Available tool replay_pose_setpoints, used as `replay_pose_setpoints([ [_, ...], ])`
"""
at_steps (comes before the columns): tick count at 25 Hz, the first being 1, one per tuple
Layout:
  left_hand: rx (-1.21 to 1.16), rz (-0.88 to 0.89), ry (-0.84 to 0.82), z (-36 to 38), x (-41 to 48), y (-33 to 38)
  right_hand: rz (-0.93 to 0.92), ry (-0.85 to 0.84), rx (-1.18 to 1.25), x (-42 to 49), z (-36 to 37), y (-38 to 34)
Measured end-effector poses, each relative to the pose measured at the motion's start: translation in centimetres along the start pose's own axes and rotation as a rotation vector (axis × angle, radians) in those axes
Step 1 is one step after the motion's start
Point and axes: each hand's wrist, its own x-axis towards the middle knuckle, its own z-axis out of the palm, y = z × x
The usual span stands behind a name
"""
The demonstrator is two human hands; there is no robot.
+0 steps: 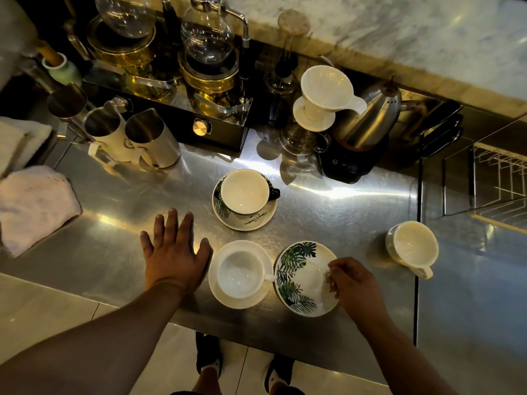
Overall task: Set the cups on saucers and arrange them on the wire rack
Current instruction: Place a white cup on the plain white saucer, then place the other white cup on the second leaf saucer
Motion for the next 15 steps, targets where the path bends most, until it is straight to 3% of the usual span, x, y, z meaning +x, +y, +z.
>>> replay_pose_setpoints([
  [6, 0.012, 0.0, 0.003, 0.0, -0.1, 0.0, 0.186, 0.225, 0.094, 0.4, -4.5, 4.2],
  [11, 0.012, 0.007, 0.006, 0.1, -0.1, -0.1, 0.397, 0.394, 0.343, 1.7, -8.0, 5.3],
  [15, 0.005, 0.004, 0.007, 0.3, 0.0, -0.2, 0.298, 0.463, 0.411, 2.4, -9.4, 5.3],
])
